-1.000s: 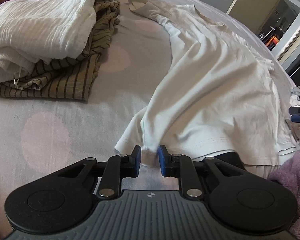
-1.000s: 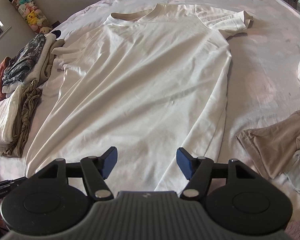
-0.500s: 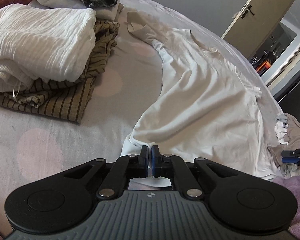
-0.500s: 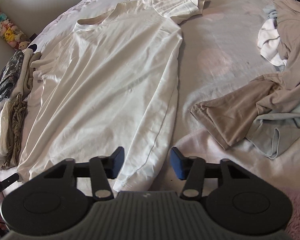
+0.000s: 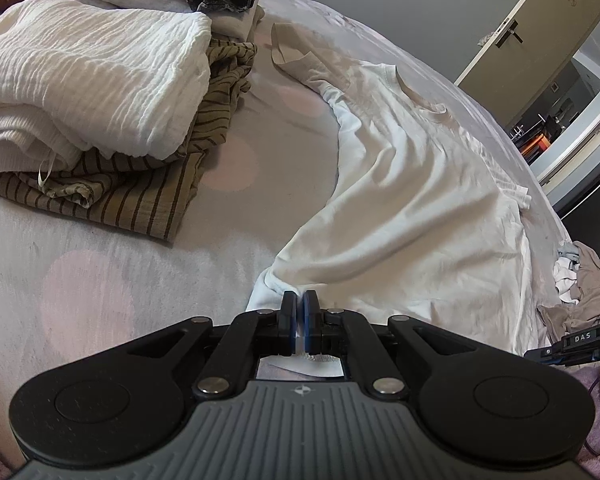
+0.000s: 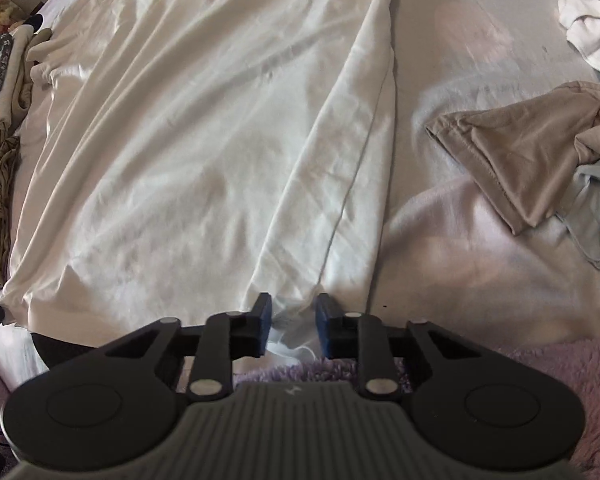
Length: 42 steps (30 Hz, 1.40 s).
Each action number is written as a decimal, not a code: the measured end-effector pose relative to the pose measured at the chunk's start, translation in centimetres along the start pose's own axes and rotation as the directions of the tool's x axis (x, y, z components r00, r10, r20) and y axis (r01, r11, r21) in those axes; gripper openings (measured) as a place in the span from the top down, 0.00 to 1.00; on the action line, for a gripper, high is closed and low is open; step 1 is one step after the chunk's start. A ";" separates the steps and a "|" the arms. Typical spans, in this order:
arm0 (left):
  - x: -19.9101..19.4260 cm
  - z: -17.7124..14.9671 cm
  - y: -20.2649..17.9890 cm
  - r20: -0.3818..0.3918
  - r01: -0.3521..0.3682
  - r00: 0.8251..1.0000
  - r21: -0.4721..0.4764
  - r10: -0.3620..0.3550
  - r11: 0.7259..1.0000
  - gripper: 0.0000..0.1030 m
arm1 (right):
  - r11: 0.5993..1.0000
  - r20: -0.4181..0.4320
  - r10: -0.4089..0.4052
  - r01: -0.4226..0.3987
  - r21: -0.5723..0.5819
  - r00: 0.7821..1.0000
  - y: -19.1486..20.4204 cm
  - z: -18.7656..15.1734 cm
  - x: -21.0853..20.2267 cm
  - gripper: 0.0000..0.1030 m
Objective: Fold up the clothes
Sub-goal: 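Hold the hem with both grippers and pull the shirt side taut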
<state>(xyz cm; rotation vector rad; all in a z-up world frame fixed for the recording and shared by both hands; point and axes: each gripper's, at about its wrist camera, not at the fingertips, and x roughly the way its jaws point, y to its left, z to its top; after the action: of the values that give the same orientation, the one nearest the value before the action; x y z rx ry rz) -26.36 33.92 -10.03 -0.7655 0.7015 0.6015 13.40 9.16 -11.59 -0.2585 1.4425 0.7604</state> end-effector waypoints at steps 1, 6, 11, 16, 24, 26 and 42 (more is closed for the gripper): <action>-0.1 0.0 0.1 0.003 0.003 1.000 -0.004 -0.003 1.000 0.98 | 1.000 0.006 0.011 -0.011 0.015 1.000 -0.3 -0.1 -0.1 0.94; -1.0 0.6 -0.1 0.042 0.039 0.998 -0.024 -0.038 0.999 0.98 | 0.998 0.090 0.050 -0.053 0.033 0.995 -1.2 -0.7 -3.3 0.97; -3.4 2.2 -1.0 0.118 0.116 0.987 -0.044 -0.110 0.992 0.99 | 0.997 0.193 0.058 -0.067 0.043 0.980 -2.4 -0.7 -8.2 0.97; -6.9 4.2 -2.0 0.198 0.182 0.965 -0.041 -0.171 0.982 0.99 | 0.993 0.344 0.048 -0.081 0.085 0.938 -4.5 -1.2 -14.3 0.98; -9.5 3.8 -4.0 0.157 0.222 0.963 -0.011 -0.217 0.975 0.99 | 0.981 0.518 -0.052 -0.055 0.188 0.854 -8.9 -3.0 -21.2 1.00; -9.3 2.9 -4.2 0.114 0.203 0.973 -0.005 -0.201 0.979 0.99 | 0.976 0.518 -0.087 -0.032 0.216 0.851 -10.3 -3.5 -21.4 1.00; -4.0 -2.0 -1.6 -0.058 0.005 0.998 0.013 -0.004 1.000 0.99 | 0.990 0.155 0.009 -0.031 0.138 0.988 -11.8 0.5 -9.3 0.88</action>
<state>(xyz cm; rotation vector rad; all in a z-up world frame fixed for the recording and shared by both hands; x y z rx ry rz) -28.37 30.50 -7.38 -0.7747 0.7561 0.5718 21.42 -2.18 -5.99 -0.0753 1.3460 0.6764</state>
